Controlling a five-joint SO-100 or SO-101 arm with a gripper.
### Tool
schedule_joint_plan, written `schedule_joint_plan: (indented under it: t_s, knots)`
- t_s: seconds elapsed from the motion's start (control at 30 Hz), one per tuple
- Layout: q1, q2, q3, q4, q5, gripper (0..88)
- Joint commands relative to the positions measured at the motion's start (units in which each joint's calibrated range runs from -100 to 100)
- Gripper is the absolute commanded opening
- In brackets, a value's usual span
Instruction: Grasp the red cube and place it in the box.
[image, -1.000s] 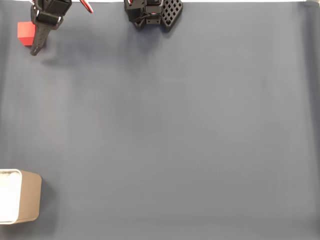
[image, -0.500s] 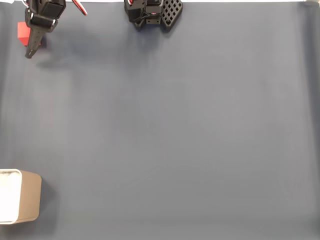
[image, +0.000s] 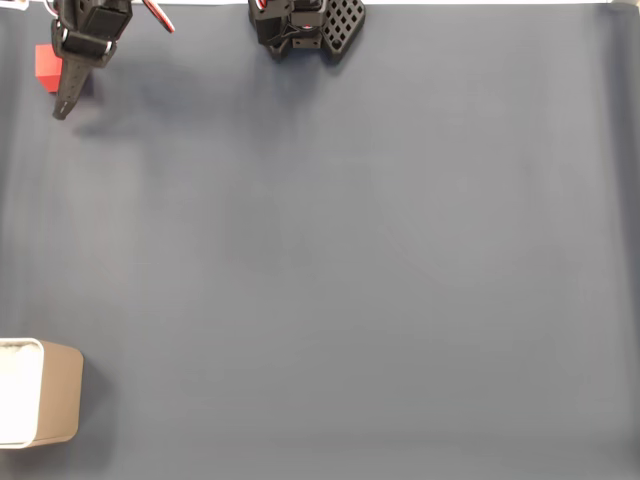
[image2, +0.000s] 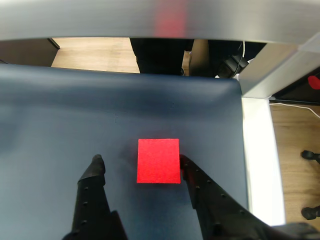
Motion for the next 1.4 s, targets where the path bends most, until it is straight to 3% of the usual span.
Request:
schedule_joint_plan:
  t_s: [0.0,0.6,0.87,1.37]
  knots:
    - [-0.5,-0.2,-2.3,-1.1,-0.3,34.2]
    - [-0.6,0.3,-2.2,-2.0,-0.4,33.2]
    - [-0.7,0.5,-2.2,-2.2,0.6,19.3]
    - [-1.2,0.1,-2.3,-1.5,1.8,2.7]
